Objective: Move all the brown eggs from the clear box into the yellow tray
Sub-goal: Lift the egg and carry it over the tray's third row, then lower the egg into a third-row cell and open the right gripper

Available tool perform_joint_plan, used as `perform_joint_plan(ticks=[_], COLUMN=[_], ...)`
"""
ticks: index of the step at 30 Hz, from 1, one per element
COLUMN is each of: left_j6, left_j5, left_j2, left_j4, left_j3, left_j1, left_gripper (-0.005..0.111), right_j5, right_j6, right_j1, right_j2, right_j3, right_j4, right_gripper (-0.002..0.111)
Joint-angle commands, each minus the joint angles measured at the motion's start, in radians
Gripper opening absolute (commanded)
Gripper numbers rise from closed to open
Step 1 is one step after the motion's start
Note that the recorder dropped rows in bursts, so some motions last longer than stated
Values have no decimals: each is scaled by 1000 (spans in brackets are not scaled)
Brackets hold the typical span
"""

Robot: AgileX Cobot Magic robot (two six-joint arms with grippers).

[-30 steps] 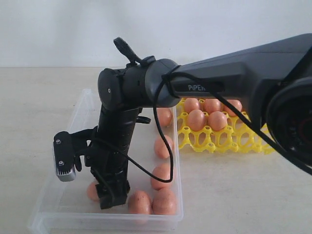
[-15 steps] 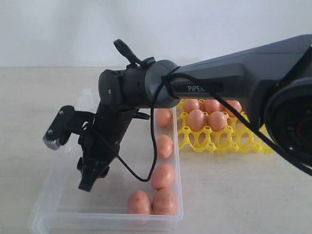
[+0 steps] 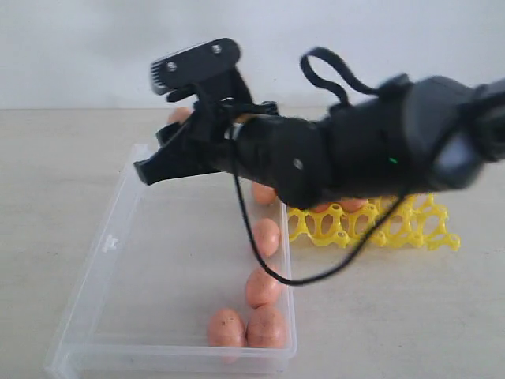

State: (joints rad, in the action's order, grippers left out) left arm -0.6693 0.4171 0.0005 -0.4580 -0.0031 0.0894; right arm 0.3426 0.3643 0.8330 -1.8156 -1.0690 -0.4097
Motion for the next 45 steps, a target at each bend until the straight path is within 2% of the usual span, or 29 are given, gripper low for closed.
perform_joint_plan(ticks=[1, 5, 9, 11, 12, 13, 14, 15, 16, 17, 19, 21, 22, 24, 25, 27, 28, 31, 34, 36, 38, 39, 41, 43, 45], left_j6=[7, 7, 7, 7, 7, 7, 7, 7, 7, 7, 7, 34, 59, 68, 68, 68, 68, 68, 68, 68, 45, 34, 34, 34, 61], left_j5=[-4, 4, 4, 4, 4, 2, 2, 2, 2, 2, 2, -3, -10, -13, -13, -13, -13, -13, -13, -13, -8, -8, -8, -8, -8], left_j2=[-1, -1, -1, -1, -1, -1, -1, -1, -1, -1, -1, -1, -1, -1, -1, -1, -1, -1, -1, -1, -1, -1, -1, -1, -1], left_j4=[4, 2, 2, 2, 2, 2, 2, 2, 2, 2, 2, 2, 2, 2, 9, 13, 16, 16, 16, 16, 36, 39, 39, 39, 39], left_j3=[3, 3, 3, 3, 3, 3, 3, 3, 3, 3, 3, 3, 3, 3, 3, 3, 3, 3, 3, 3, 3, 3, 3, 3, 3], left_j1=[2, 2, 2, 2, 2, 2, 2, 2, 2, 2, 2, 2, 2, 2, 2, 2, 2, 2, 2, 2, 2, 2, 2, 2, 2], left_gripper=[-4, -4, 1, 24, 38, 62, 72, 95, 101, 100, 99, 97, 92, 70, 53, 30, 22, 12, 14, 21, 40, 57, 78, 82, 78], right_j5=[539, 872, 828, 703, 684, 675, 681, 706, 722, 756, 804, 841, 828, 826, 810, 791, 796, 795, 765, 740, 703, 664, 633, 630, 573], right_j6=[-77, -292, -358, -385, -486, -714, -810, -991, -1037, -1059, -1117, -1233, -1258, -1225, -1213, -1199, -1194, -1181, -1181, -1173, -1149, -1111, -1063, -1038, -1016], right_j1=[-5, -30, -111, -253, -343, -487, -556, -682, -737, -828, -949, -1013, -1013, -1008, -1008, -1008, -1008, -1008, -1008, -1008, -1008, -1000, -984, -963, -936], right_j2=[115, 119, 119, 119, 119, 119, 119, 119, 119, 119, 117, 96, 76, 26, -7, -62, -78, -106, -116, -116, -116, -116, -116, -116, -122], right_j3=[275, 427, 469, 469, 461, 431, 416, 384, 379, 379, 378, 366, 359, 358, 358, 358, 358, 358, 358, 358, 358, 358, 358, 358, 357], right_j4=[-4, -31, 3, 326, 567, 933, 1101, 1367, 1448, 1518, 1602, 1811, 1832, 1798, 1777, 1735, 1718, 1675, 1632, 1614, 1565, 1517, 1461, 1461, 1407], right_gripper=[-1, -1, -1, -1, -1, -1, -1, -1, -1, -1, -1, -1, -1, -1, -1, -1, -1, -1, -1, -1, -1, -1, -1, -1, -1])
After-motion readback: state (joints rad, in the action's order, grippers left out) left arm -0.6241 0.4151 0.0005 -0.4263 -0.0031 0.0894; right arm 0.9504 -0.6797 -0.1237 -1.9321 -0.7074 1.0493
